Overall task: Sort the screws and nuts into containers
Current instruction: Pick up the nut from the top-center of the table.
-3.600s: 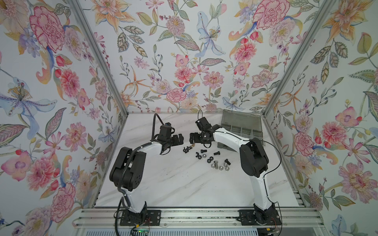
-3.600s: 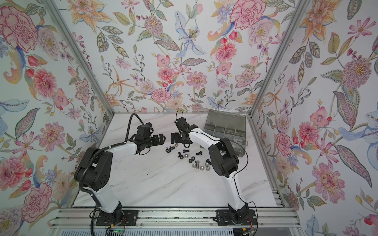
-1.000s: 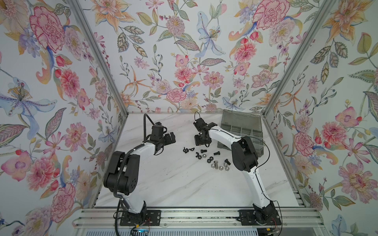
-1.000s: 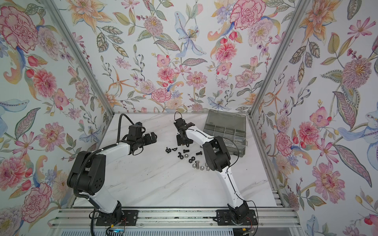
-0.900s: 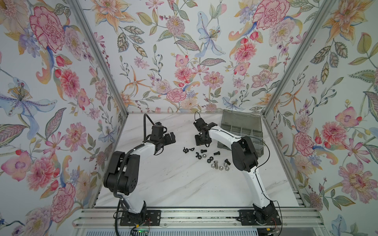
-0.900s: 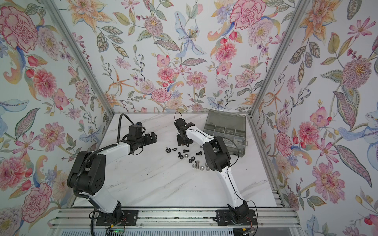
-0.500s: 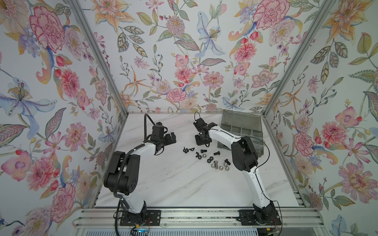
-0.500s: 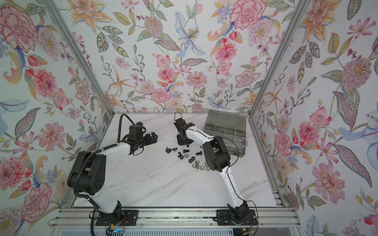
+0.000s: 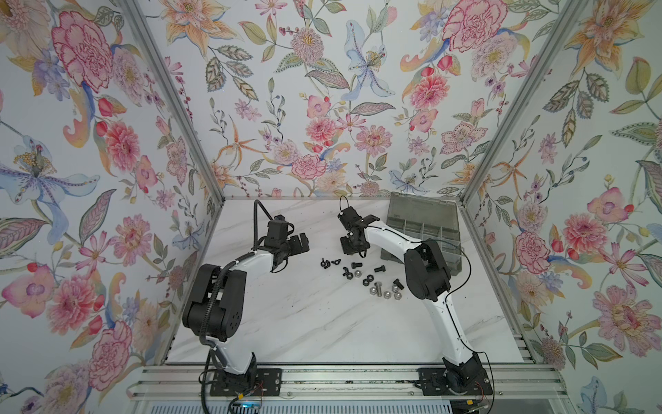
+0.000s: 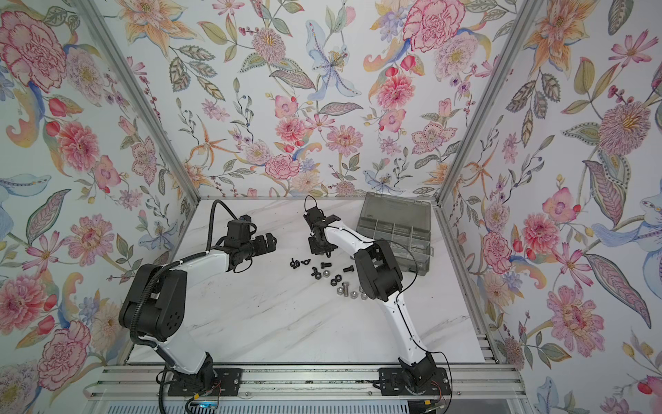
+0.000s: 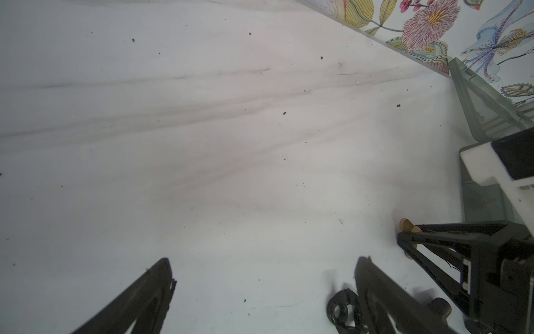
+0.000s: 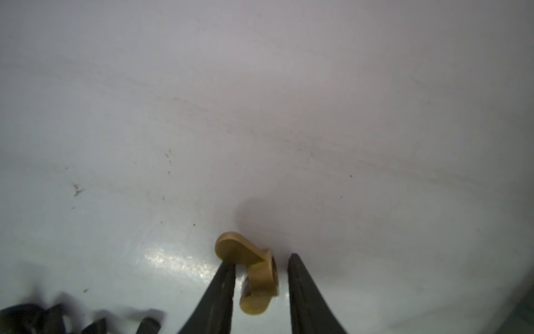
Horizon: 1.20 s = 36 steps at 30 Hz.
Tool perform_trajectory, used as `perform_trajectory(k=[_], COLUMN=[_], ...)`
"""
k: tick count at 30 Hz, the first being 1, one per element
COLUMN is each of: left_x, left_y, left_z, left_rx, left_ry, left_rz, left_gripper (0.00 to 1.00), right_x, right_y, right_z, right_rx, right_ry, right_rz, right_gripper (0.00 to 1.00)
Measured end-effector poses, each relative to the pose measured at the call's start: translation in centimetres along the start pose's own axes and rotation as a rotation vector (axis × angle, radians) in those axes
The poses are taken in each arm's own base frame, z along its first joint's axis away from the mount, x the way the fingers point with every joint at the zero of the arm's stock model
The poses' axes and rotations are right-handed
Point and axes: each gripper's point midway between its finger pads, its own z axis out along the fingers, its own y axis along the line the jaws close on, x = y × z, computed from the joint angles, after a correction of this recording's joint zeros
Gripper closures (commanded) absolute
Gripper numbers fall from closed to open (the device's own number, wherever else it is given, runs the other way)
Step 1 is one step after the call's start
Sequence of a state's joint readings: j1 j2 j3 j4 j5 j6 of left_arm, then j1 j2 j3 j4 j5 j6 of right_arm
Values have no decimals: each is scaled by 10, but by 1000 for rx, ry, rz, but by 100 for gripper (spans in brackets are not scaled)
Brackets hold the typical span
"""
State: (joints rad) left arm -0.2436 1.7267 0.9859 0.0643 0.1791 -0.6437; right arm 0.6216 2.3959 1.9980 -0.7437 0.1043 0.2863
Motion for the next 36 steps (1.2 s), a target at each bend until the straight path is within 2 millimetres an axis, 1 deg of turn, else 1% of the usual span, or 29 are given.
perform_trajectory(k=[4,7,10,11,21,24,27,30,33,36], left_x=[2,2,2,2,4,4,6,11,12,10], left_y=[-1,-2,-2,-2,-5,-5,-5,-6,-12,-22], left_z=[1,1,1,1,1,1,4,7,8,9], left_rx=[2,3,3,3,7,7,6,10,22,45], left_ry=[5,5,5,5,8,8,13,27,32,30], left_rz=[3,4,4,4,9,9,10,14,29,39], left_gripper=[1,1,1,1,1,1,1,1,1,1], right_x=[-1,-1,-2,-3,-7,-6,-7,-10,-15,-15], right_y=[1,3,5,5,4,-1,-12,-31,-62,-99], right_z=[1,1,0,0,-1,-4,-14,-36,-65,-90], right_rx=[-1,-7,-11,-12,-50,-66,-72,-72,-58,-29], right_ry=[-2,-4,-7,-10,-17,-9,-14,-36,-76,-111], right_rz=[-21,-35,-46,-48,-43,-30,-12,22,76,144], right_gripper=[73,80,96,100,100,100,100,100,100,100])
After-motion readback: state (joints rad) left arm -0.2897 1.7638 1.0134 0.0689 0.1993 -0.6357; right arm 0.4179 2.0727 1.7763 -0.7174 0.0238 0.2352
